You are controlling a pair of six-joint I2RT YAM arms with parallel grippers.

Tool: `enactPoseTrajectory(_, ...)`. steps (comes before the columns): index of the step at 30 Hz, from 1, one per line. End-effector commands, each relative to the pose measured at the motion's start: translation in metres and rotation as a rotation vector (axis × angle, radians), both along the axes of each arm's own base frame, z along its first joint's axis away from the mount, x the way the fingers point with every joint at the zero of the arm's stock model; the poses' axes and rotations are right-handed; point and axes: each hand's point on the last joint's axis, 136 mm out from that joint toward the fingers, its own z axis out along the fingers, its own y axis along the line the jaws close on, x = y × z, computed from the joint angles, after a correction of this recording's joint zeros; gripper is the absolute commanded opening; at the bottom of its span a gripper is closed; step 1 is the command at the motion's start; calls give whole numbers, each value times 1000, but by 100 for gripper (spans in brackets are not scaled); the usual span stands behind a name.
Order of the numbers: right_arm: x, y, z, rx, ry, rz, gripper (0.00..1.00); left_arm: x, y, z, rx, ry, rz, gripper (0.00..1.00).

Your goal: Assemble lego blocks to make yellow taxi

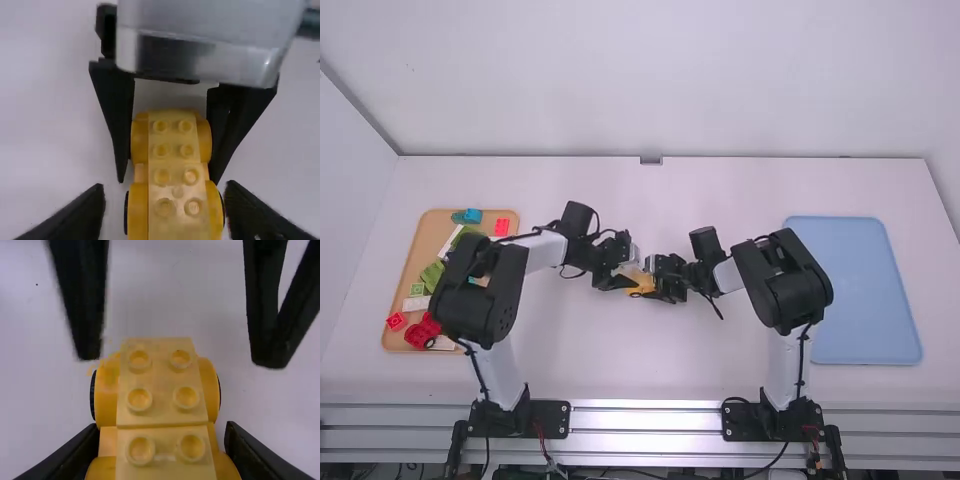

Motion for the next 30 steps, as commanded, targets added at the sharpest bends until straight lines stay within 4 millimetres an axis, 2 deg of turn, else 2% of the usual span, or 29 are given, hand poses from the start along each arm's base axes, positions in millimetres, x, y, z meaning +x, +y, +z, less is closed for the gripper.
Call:
enactPoseTrajectory(1,-5,-1,-7,-9,23,3,52,0,-6,24,-78,-27,-26,11)
enactPoseTrajectory(2,-5,-1,-7,-9,22,3,52,0,-6,25,-82,-25,-27,2)
enactPoseTrajectory(6,-5,-1,-7,-9,23,4,52,-9,-11,23,-96,-21,-56,2)
enactPoseTrajectory(9,-5,-1,-7,-9,22,3,52,-12,-9,7,-22,-32,-48,2)
enactPoseTrajectory(14,-5,-1,-7,-9,23,3,52,-15,-9,0,-14,-45,-44,2)
enactPoseTrajectory(19,-3,0,-6,-5,12,3,53,-4,-3,-18,25,-25,36,2)
enactPoseTrajectory(25,2,2,-2,10,-21,0,53,-4,-5,-38,38,-1,18,2)
enactPoseTrajectory(30,4,2,-1,12,-30,0,53,-9,-2,-38,58,11,-28,2)
